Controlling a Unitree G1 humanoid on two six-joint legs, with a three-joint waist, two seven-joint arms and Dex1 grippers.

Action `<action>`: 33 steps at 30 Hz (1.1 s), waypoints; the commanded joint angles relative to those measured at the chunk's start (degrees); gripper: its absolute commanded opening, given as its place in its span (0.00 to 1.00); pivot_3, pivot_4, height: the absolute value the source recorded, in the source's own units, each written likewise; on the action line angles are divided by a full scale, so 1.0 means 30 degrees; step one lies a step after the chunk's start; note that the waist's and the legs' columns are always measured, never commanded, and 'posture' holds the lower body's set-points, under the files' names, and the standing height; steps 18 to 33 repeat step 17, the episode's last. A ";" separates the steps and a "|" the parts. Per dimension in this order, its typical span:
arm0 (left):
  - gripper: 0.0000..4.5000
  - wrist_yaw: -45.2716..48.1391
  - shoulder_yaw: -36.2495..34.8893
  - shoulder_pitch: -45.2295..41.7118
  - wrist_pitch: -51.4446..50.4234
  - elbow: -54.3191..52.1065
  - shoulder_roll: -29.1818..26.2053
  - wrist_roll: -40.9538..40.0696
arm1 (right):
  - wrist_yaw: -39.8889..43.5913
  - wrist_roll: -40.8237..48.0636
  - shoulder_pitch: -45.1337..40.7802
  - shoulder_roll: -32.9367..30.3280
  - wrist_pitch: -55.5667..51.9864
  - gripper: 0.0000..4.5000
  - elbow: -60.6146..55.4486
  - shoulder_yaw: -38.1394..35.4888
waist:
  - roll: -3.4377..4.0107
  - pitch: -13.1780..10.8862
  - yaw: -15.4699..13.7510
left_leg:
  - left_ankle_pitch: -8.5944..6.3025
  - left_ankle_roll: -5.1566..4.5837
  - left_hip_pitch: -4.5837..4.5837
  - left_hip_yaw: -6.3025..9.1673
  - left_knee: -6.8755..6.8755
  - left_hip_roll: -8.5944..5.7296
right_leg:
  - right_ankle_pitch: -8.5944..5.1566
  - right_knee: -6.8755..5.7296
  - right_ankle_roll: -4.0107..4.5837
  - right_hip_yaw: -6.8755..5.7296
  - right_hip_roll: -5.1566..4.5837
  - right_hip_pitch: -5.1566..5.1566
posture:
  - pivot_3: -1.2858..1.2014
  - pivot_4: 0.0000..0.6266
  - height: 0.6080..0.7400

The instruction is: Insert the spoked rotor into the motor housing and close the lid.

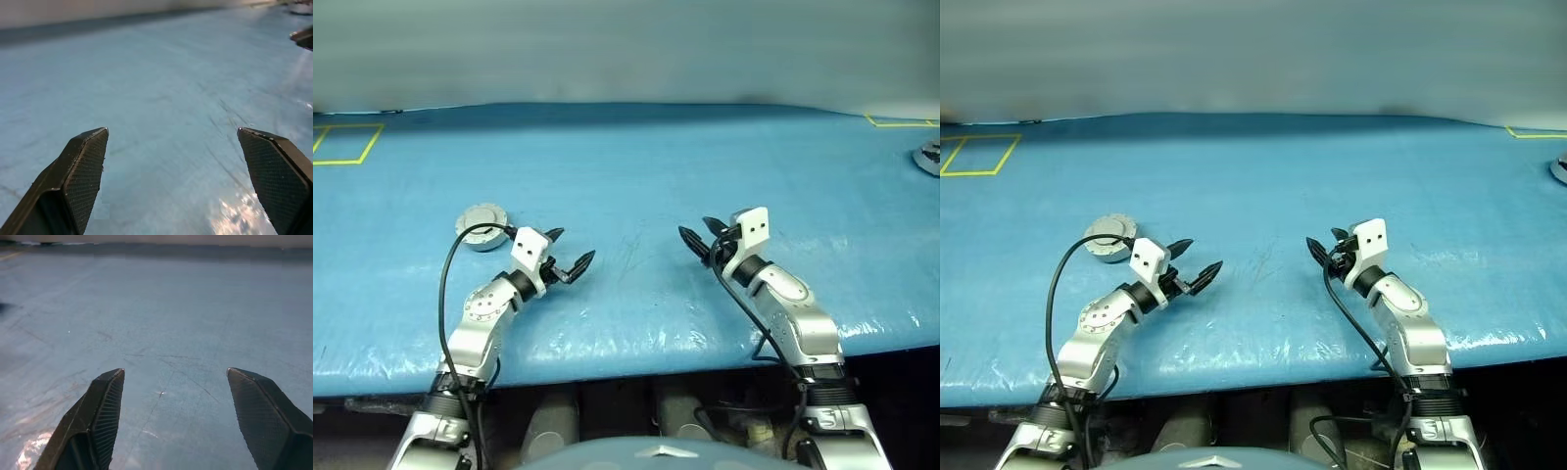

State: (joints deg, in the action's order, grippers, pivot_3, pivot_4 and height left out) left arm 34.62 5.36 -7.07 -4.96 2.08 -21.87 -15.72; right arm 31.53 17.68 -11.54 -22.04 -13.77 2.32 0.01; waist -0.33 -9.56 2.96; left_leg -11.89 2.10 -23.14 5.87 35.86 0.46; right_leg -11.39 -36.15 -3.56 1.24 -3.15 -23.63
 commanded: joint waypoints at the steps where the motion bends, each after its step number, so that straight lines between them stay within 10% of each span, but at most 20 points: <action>1: 1.00 0.0385 -0.0171 0.0100 0.0037 -0.1146 -0.0324 0.0248 | 0.0640 -0.1269 -0.0381 -0.0323 0.1904 0.99 0.0133 0.0477 | 0.0000 0.0000 -0.0010 | 0.0000 0.0000 0.0002 -0.0003 0.0005 -0.0001 | 0.0001 0.0002 -0.0001 0.0003 -0.0001 0.0007 | 0.52 0.24 1.00; 33: 1.00 0.0674 -0.0486 0.0355 0.0052 -0.1529 -0.0027 0.0173 | 0.0568 -0.2456 -0.1021 0.0295 0.2669 0.99 0.1250 0.0515 | 0.0000 0.0000 -0.0285 | 0.0000 0.0000 0.0005 -0.0015 0.0010 -0.0005 | 0.0007 0.0005 -0.0010 0.0014 -0.0006 0.0009 | 0.52 0.24 1.00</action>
